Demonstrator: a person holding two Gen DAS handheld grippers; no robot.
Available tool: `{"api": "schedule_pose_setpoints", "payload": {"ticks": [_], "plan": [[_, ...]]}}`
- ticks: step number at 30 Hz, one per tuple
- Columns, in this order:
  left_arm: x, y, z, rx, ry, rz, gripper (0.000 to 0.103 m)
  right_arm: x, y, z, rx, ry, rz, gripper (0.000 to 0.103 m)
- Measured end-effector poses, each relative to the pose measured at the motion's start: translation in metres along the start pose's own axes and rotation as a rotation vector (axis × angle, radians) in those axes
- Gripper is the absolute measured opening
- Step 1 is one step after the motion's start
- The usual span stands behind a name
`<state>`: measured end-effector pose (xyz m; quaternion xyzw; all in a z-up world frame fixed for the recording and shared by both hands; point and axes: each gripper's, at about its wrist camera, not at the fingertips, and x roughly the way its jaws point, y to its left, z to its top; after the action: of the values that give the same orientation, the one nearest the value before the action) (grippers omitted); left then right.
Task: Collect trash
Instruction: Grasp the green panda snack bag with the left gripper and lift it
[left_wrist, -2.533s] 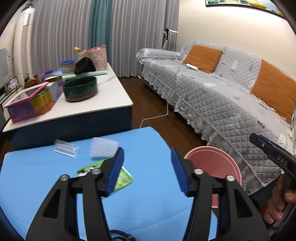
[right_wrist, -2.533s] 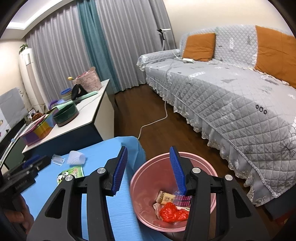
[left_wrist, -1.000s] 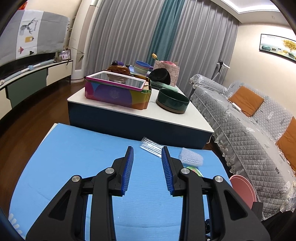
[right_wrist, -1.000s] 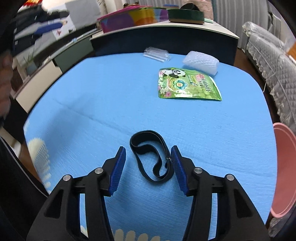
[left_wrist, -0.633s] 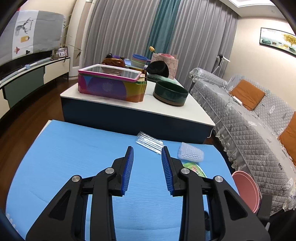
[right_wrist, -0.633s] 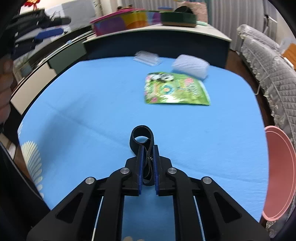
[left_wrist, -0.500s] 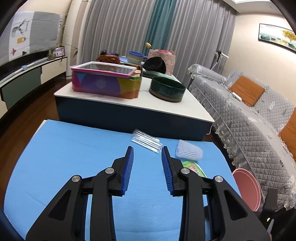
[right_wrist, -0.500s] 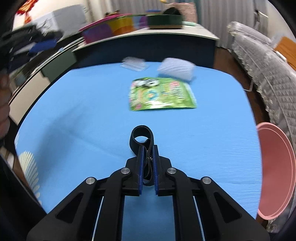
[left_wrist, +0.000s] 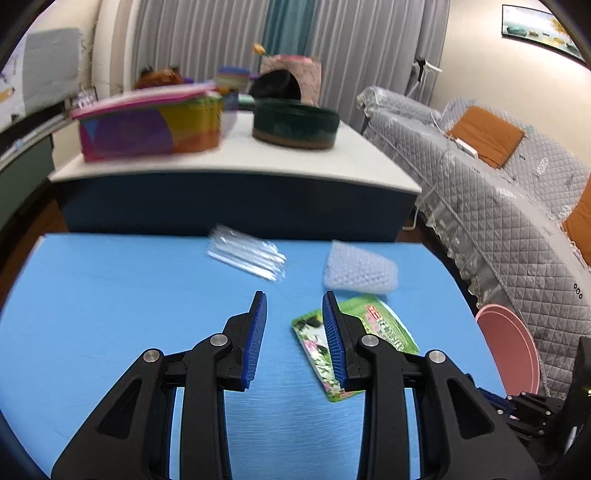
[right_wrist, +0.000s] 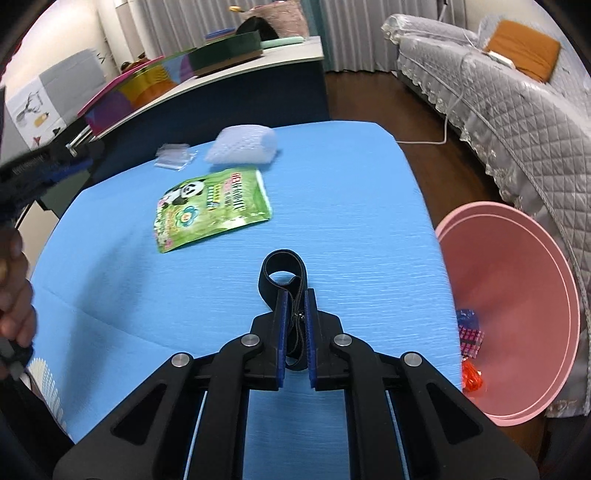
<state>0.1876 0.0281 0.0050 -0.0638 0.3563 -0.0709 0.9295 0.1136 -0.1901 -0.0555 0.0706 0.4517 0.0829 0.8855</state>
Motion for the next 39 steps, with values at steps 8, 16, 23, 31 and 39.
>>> {"api": "schedule_pose_setpoints", "payload": {"ticks": [8,16,23,31,39], "plan": [[0.043,-0.006,-0.024,-0.033,0.134,-0.026,0.037,0.0,-0.003,-0.001,0.001,0.005,0.015,0.009],[0.064,-0.018,-0.039,-0.029,0.208,-0.042,0.037,-0.001,-0.005,-0.001,0.003,0.005,0.013,0.009],[0.063,-0.021,-0.04,-0.019,0.212,-0.038,0.024,-0.002,-0.004,-0.001,-0.004,0.002,0.005,0.009],[0.046,-0.022,-0.033,-0.004,0.17,-0.054,0.004,-0.004,-0.002,0.0,-0.009,-0.007,-0.001,0.009],[0.01,-0.022,-0.029,0.017,0.102,-0.083,0.002,-0.017,0.007,-0.001,-0.035,-0.043,-0.005,0.009]]}}
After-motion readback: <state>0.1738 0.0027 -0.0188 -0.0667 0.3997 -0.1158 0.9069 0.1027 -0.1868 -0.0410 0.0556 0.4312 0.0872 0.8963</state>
